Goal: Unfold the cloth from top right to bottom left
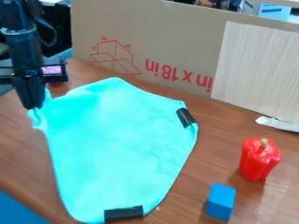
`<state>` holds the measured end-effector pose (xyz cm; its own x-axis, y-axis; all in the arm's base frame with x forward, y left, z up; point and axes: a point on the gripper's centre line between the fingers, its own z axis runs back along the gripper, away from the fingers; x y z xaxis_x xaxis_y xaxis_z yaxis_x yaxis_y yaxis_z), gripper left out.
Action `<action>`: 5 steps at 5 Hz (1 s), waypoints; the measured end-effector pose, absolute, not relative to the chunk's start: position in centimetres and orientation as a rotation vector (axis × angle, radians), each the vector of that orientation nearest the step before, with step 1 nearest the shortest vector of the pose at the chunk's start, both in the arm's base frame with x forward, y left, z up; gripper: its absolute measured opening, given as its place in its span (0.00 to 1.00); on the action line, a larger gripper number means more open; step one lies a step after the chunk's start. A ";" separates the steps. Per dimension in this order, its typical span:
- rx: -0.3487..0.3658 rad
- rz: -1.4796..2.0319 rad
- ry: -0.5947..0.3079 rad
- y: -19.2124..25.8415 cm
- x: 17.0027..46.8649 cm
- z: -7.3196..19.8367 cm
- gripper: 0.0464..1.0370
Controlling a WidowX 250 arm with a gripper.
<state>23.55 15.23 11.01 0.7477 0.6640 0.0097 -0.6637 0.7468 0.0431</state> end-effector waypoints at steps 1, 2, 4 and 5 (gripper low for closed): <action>0.047 0.726 0.019 15.8 22.9 11.1 0.04; 0.065 0.781 0.056 16.5 21.9 11.1 0.22; 0.188 0.739 0.052 17.4 21.6 11.7 0.80; 0.223 0.740 0.054 17.7 21.7 12.4 0.96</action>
